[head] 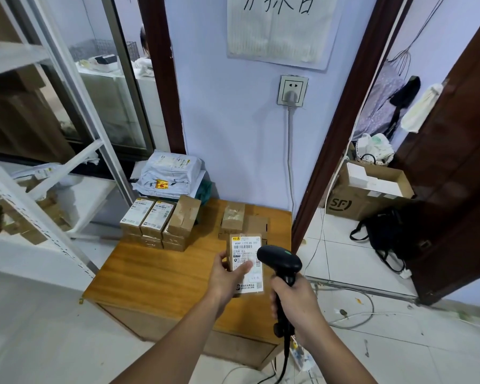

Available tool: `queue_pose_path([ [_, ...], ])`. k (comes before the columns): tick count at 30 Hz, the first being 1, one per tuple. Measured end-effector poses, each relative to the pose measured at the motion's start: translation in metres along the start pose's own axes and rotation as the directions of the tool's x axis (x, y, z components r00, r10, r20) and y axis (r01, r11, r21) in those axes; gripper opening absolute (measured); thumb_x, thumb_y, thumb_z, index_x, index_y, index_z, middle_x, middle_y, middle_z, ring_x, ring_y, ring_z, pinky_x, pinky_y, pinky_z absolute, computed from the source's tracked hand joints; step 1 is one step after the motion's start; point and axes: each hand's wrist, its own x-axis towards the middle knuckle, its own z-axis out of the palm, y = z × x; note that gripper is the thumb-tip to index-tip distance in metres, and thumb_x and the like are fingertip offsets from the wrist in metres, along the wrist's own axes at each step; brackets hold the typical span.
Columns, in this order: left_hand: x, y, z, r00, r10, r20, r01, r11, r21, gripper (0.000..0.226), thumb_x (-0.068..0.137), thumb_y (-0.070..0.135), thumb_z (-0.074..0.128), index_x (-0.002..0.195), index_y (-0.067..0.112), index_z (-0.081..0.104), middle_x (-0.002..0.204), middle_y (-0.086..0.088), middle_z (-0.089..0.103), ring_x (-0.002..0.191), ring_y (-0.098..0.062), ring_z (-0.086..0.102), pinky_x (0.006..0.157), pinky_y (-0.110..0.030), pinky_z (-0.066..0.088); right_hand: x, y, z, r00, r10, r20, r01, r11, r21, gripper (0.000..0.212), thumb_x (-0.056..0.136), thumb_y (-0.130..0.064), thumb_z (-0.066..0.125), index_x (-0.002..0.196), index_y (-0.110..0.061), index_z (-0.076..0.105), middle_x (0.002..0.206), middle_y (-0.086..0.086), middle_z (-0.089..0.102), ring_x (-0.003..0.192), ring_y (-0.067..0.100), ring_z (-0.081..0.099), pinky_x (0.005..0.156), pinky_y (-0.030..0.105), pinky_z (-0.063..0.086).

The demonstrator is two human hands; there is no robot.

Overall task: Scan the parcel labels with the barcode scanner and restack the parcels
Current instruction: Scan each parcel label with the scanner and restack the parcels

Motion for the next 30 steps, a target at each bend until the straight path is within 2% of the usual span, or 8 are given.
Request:
queue_pose_path([
  [7,0.008,-0.013,0.016,0.998,-0.042,-0.039,0.042,0.999,0.008,0.072,0.086,0.033,0.083,0.142,0.024,0.038,0.112,-0.003,0.076,0.089,-0.022,0.078,0.058,-0.032,0.061,0.008,0.006,-0.034,1.0,0.008,-0.024,-0.008,1.0,-0.003,0.017,0.096,-0.014,0.061,0.08,-0.007,0.059,0.057,0.005,0.058,0.048,0.02,0.055,0.053,0.033,0.051],
  [11,0.008,-0.021,0.024,0.995,-0.064,-0.071,0.063,0.998,-0.013,0.07,0.085,0.031,0.084,0.139,0.021,0.04,0.112,-0.005,0.075,0.089,-0.023,0.078,0.058,-0.033,0.062,0.015,0.011,-0.048,0.999,0.026,-0.021,-0.026,1.0,0.002,0.017,0.096,-0.016,0.061,0.082,-0.007,0.06,0.056,0.003,0.058,0.048,0.019,0.056,0.054,0.034,0.051],
  [16,0.013,-0.032,0.027,0.991,-0.084,-0.103,0.087,0.996,0.025,0.06,0.086,0.027,0.083,0.129,0.018,0.042,0.108,-0.002,0.072,0.089,-0.021,0.076,0.052,-0.026,0.059,0.026,0.016,-0.057,0.999,0.044,0.008,-0.044,0.999,0.015,0.014,0.096,-0.014,0.062,0.086,-0.005,0.06,0.056,0.004,0.058,0.048,0.02,0.055,0.054,0.034,0.049],
  [18,0.022,-0.038,0.024,0.989,-0.111,-0.101,0.117,0.991,0.057,0.058,0.087,0.027,0.083,0.127,0.018,0.042,0.109,-0.002,0.071,0.09,-0.023,0.075,0.053,-0.03,0.061,0.034,0.02,-0.058,0.998,0.059,0.015,-0.06,0.998,0.017,0.013,0.096,-0.014,0.062,0.086,-0.005,0.06,0.057,0.005,0.058,0.048,0.02,0.055,0.055,0.035,0.05],
  [21,0.041,-0.05,0.02,0.983,-0.156,-0.097,0.169,0.975,0.143,0.046,0.09,0.027,0.08,0.123,0.018,0.05,0.106,-0.001,0.073,0.088,-0.022,0.076,0.062,-0.036,0.065,0.047,0.025,-0.057,0.996,0.082,0.024,-0.082,0.996,0.022,0.014,0.096,-0.013,0.061,0.085,-0.005,0.06,0.059,0.008,0.056,0.051,0.023,0.054,0.057,0.037,0.048],
  [23,0.057,-0.061,0.017,0.98,-0.168,-0.103,0.185,0.963,0.196,0.024,0.094,0.024,0.076,0.112,0.016,0.062,0.097,0.0,0.075,0.078,-0.017,0.075,0.054,-0.029,0.062,0.055,0.032,-0.057,0.994,0.108,0.03,-0.108,0.994,0.019,0.016,0.097,-0.015,0.06,0.083,-0.007,0.058,0.058,0.01,0.054,0.051,0.023,0.052,0.055,0.037,0.046],
  [25,0.073,-0.075,0.013,0.973,-0.206,-0.108,0.225,0.949,0.222,0.016,0.095,0.023,0.074,0.107,0.014,0.069,0.096,-0.004,0.078,0.075,-0.017,0.075,0.05,-0.028,0.06,0.061,0.037,-0.056,0.991,0.126,0.033,-0.126,0.992,-0.005,0.019,0.097,-0.016,0.059,0.081,-0.006,0.057,0.057,0.011,0.053,0.051,0.023,0.051,0.052,0.035,0.045],
  [30,0.119,-0.115,0.003,0.961,-0.253,-0.115,0.274,0.929,0.249,0.02,0.093,0.021,0.077,0.11,0.013,0.07,0.106,-0.011,0.078,0.087,-0.028,0.078,0.072,-0.049,0.066,0.077,0.05,-0.046,0.983,0.185,0.022,-0.185,0.983,-0.001,0.021,0.094,-0.012,0.059,0.075,-0.005,0.054,0.057,0.014,0.052,0.05,0.023,0.046,0.046,0.032,0.04],
])
